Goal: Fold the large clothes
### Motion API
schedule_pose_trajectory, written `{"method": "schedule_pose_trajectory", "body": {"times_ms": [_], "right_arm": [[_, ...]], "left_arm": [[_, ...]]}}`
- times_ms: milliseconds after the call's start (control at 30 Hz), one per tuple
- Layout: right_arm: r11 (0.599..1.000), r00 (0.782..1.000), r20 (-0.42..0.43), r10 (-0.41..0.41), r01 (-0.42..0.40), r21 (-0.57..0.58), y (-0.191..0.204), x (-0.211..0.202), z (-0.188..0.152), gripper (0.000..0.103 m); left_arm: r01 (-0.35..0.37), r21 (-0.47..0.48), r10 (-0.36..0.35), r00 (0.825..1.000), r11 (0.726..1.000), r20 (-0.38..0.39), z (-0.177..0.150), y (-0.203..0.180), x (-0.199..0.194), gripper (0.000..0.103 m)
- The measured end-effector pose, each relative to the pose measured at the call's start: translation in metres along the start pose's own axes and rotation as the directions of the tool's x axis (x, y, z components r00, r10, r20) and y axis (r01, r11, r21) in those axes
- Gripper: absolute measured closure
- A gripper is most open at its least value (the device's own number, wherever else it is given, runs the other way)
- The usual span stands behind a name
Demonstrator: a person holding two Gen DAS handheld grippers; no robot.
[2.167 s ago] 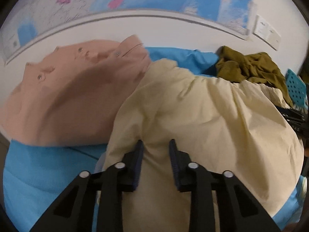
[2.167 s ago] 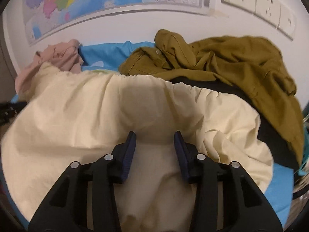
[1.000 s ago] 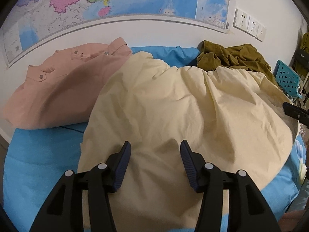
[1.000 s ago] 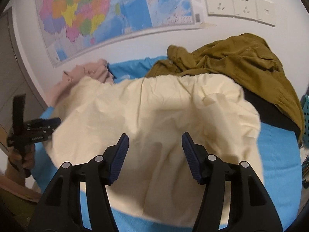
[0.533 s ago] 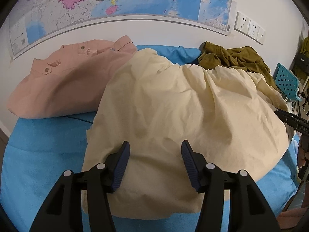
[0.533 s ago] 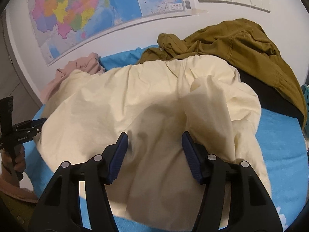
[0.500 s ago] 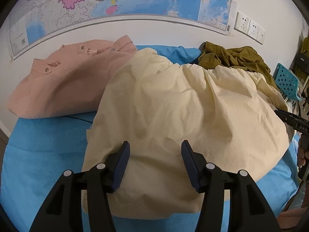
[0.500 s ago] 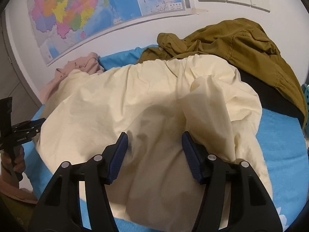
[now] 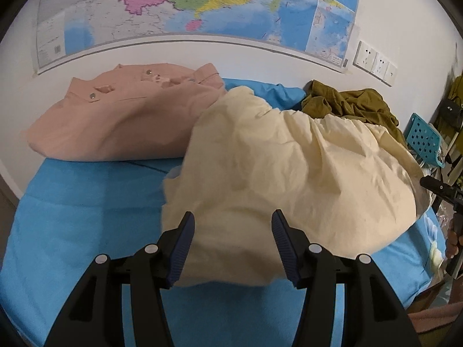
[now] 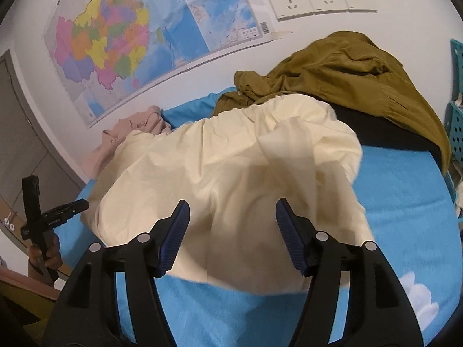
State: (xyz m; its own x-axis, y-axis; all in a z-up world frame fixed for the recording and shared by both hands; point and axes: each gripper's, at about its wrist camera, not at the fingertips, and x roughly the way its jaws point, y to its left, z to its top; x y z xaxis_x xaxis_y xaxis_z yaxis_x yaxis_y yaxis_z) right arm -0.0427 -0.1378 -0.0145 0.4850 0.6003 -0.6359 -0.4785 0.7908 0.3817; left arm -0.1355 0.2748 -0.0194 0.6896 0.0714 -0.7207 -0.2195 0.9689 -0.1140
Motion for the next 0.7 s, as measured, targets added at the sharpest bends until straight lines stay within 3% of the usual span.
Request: {"method": "schedule_pose_trajectory", "body": {"times_ms": [100, 233, 367, 467, 567, 700], "right_arm": [[1.000, 1.000, -0.015, 0.014, -0.014, 0.013, -0.005, 0.003, -0.006, 0.040], [0.999, 0.999, -0.047, -0.006, 0.008, 0.053, -0.012, 0.016, -0.011, 0.040], [0.988, 0.996, -0.022, 0.089, -0.086, 0.126, -0.016, -0.005, -0.018, 0.023], [0.961, 0.985, -0.030, 0.171, -0.161, 0.224, -0.025, -0.022, -0.034, 0.021], [0.934, 0.979, -0.033, 0.202, -0.182, 0.306, -0.033, -0.033, -0.051, 0.013], [0.886, 0.977, -0.046, 0.206, -0.166, 0.432, -0.050, -0.026, -0.069, 0.010]], "left_arm": [[-0.051, 0.001, 0.051, 0.998, 0.999, -0.044, -0.005, 0.004, 0.010, 0.043], [-0.036, -0.037, 0.033, 0.996, 0.999, -0.089, -0.012, 0.011, 0.027, 0.041], [-0.008, -0.098, -0.002, 0.995, 0.995, -0.097, -0.017, 0.024, 0.016, 0.039], [0.053, -0.181, -0.080, 0.987, 0.982, -0.142, -0.029, 0.038, 0.010, 0.040], [0.139, -0.203, -0.178, 0.965, 0.969, -0.191, -0.045, 0.035, 0.007, 0.040], [0.293, -0.240, -0.347, 0.909, 0.926, -0.229, -0.055, 0.021, 0.014, 0.040]]}}
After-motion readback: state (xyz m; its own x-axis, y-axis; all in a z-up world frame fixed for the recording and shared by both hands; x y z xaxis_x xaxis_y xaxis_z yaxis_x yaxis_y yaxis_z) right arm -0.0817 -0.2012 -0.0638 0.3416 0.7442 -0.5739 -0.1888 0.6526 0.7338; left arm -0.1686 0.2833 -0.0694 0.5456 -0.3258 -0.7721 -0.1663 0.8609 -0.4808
